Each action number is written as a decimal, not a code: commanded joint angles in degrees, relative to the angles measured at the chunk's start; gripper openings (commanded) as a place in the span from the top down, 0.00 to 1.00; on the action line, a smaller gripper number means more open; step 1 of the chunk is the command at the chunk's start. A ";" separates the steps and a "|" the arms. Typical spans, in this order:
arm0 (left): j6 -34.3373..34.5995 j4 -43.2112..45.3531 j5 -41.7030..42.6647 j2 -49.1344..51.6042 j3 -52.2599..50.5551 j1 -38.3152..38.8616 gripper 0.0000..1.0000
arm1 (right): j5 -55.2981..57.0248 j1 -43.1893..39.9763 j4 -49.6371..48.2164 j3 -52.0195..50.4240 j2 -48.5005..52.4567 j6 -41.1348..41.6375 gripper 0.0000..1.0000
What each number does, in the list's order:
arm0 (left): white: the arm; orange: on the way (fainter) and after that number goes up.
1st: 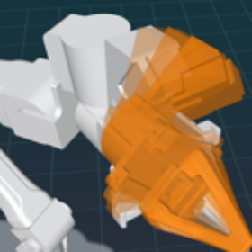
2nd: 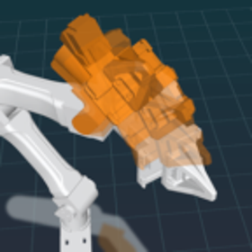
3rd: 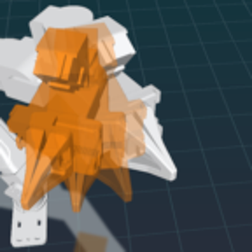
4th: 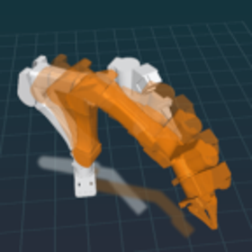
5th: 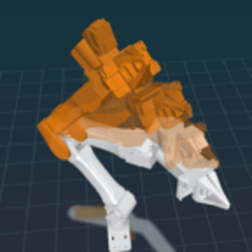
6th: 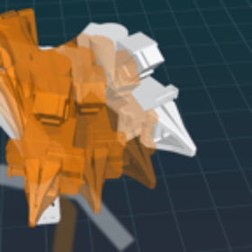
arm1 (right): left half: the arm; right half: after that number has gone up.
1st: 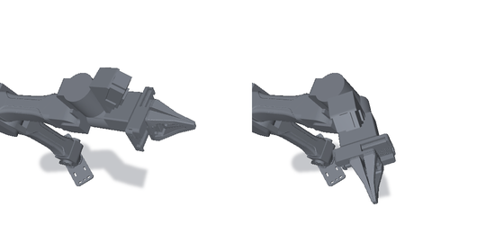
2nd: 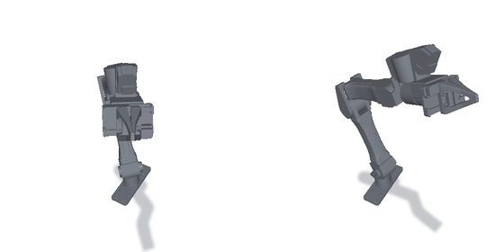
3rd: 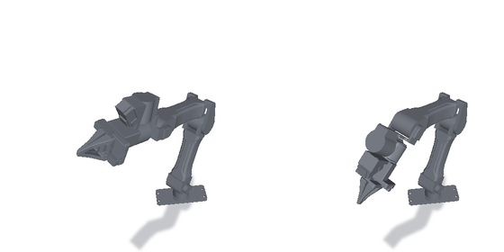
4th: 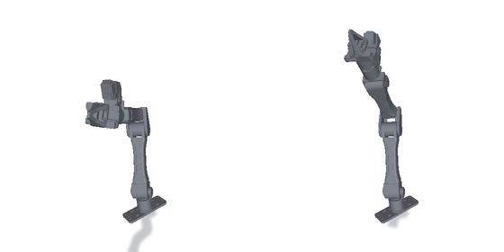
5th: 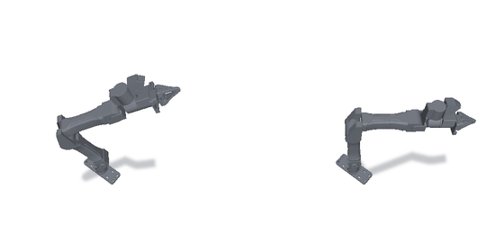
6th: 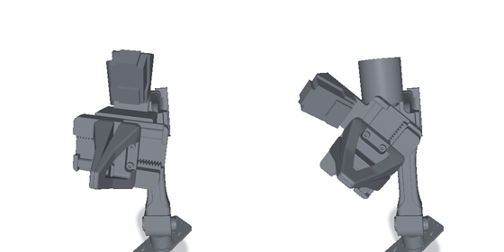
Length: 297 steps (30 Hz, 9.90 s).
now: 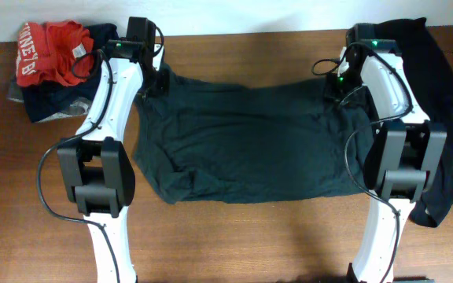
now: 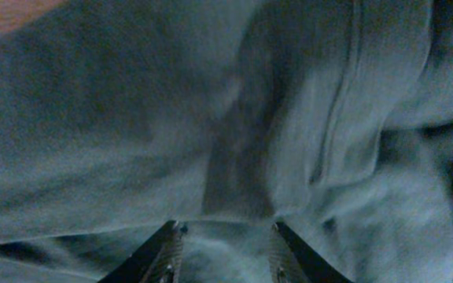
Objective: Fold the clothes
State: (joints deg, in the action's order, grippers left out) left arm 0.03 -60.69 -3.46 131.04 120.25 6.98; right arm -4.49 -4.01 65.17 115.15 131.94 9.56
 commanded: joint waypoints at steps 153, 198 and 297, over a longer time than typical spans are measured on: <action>-0.94 -9.20 -9.77 -1.53 20.83 -3.13 0.99 | -6.10 -14.82 10.36 29.40 -1.18 0.90 0.96; -3.30 -14.45 -4.87 -1.40 12.55 -1.99 0.99 | -0.79 -16.26 22.21 28.87 0.57 -2.36 0.96; 12.79 0.11 7.91 -21.40 -50.07 4.09 0.69 | -2.78 -16.28 16.72 -33.68 -49.90 1.40 0.08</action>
State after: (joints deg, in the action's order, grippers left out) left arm 12.73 -63.11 4.51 109.62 72.93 11.29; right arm -7.97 -19.94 82.21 81.58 83.05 10.57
